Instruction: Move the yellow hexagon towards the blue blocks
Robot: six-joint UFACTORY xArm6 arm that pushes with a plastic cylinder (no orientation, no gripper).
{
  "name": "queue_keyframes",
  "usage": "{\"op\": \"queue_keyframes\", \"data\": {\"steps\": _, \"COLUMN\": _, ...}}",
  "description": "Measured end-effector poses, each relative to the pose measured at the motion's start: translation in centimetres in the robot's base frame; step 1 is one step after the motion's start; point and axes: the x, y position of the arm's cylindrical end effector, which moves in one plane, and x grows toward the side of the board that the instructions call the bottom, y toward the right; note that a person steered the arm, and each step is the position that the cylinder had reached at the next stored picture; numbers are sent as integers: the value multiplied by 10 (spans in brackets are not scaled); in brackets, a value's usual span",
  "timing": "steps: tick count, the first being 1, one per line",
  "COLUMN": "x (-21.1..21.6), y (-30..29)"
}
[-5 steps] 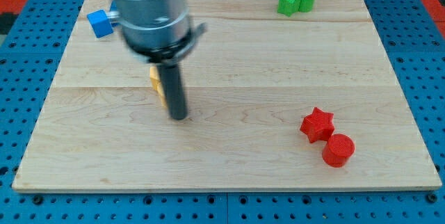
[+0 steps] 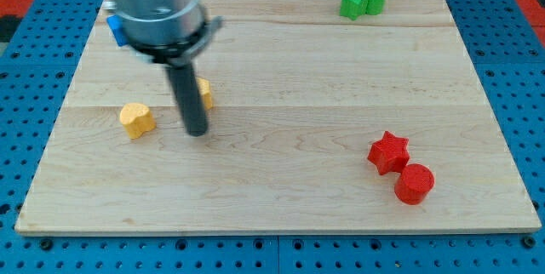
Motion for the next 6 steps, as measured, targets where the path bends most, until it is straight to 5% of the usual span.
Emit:
{"op": "queue_keyframes", "data": {"steps": 1, "x": -49, "y": -9}}
{"op": "queue_keyframes", "data": {"steps": 4, "x": -80, "y": -76}}
{"op": "queue_keyframes", "data": {"steps": 6, "x": -105, "y": 6}}
